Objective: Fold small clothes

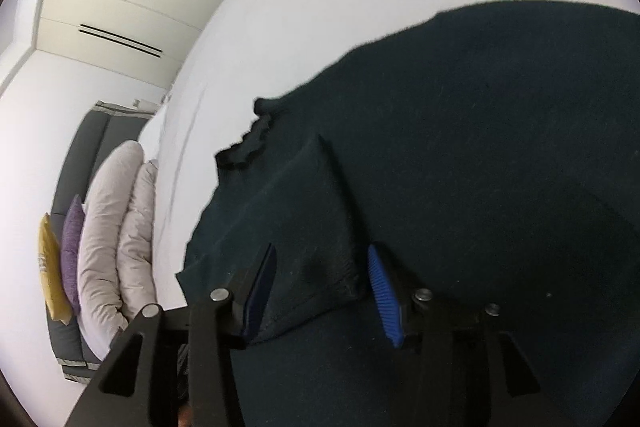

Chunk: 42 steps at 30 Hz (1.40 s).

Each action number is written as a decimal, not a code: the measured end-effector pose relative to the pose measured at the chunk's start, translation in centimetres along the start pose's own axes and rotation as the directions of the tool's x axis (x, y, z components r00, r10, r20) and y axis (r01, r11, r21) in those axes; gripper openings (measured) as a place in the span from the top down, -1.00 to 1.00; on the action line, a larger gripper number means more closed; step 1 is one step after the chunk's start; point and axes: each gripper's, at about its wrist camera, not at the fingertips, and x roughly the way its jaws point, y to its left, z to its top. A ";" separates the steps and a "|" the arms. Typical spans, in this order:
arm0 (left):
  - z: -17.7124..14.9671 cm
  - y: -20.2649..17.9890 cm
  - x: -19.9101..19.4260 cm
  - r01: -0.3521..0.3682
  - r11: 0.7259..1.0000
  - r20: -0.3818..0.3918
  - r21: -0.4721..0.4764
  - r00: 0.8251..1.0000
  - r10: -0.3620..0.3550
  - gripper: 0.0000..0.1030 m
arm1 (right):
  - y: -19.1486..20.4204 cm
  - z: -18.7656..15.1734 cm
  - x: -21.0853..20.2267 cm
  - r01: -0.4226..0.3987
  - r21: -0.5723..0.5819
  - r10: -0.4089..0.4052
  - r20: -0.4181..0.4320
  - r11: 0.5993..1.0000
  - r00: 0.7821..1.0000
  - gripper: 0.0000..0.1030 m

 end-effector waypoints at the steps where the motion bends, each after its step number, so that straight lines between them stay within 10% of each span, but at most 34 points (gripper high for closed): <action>1: 0.0 0.1 0.0 0.003 1.000 -0.001 -0.003 1.000 -0.003 0.31 | 0.0 0.1 0.4 0.007 0.005 -0.007 -0.007 1.000 1.000 0.16; 3: 0.0 0.1 0.0 0.002 1.000 -0.004 -0.003 1.000 -0.002 0.31 | 0.3 0.6 1.1 0.026 -0.007 -0.026 -0.024 1.000 0.999 0.68; 6: -0.1 -0.1 0.0 -0.018 1.000 -0.013 0.023 1.000 0.018 0.29 | 0.4 0.4 1.2 0.050 -0.027 -0.051 -0.031 0.998 0.998 0.82; 20: -1.4 0.2 -1.0 -0.022 0.986 -0.070 0.167 0.997 0.034 0.28 | -2.6 -0.9 0.1 -0.011 0.030 0.010 0.013 1.000 1.000 0.88; 26: -1.3 -0.6 -4.7 -0.048 0.990 -0.014 0.136 0.999 0.051 0.27 | 0.1 -2.1 -4.6 0.200 -0.063 -0.186 0.185 0.978 0.965 0.54; 32: -2.2 -2.1 -2.3 -0.018 0.996 -0.082 0.084 0.996 0.025 0.07 | 6.0 -4.3 -2.0 -0.124 -0.241 0.142 0.062 0.963 0.988 0.54; 35: -3.2 -1.7 -1.9 -0.016 0.997 -0.013 0.073 1.000 0.018 0.02 | 4.9 -4.4 2.9 -0.133 -0.190 0.127 -0.044 0.973 0.991 0.30; 36: -3.2 -1.6 -1.9 -0.013 0.997 -0.013 0.071 1.000 0.013 0.02 | 3.7 -4.2 3.8 -0.107 -0.152 0.100 -0.052 0.983 0.994 0.53; 38: -3.3 -1.2 -1.9 0.003 0.998 -0.013 0.061 1.000 -0.002 0.01 | 0.6 -3.6 4.0 -0.167 -0.073 0.165 -0.032 0.983 0.986 1.00; 42: -3.6 -0.7 -2.0 0.014 0.999 0.000 0.049 1.000 -0.014 0.01 | -5.8 -3.3 -2.2 -0.172 0.066 0.159 0.173 0.983 0.972 0.84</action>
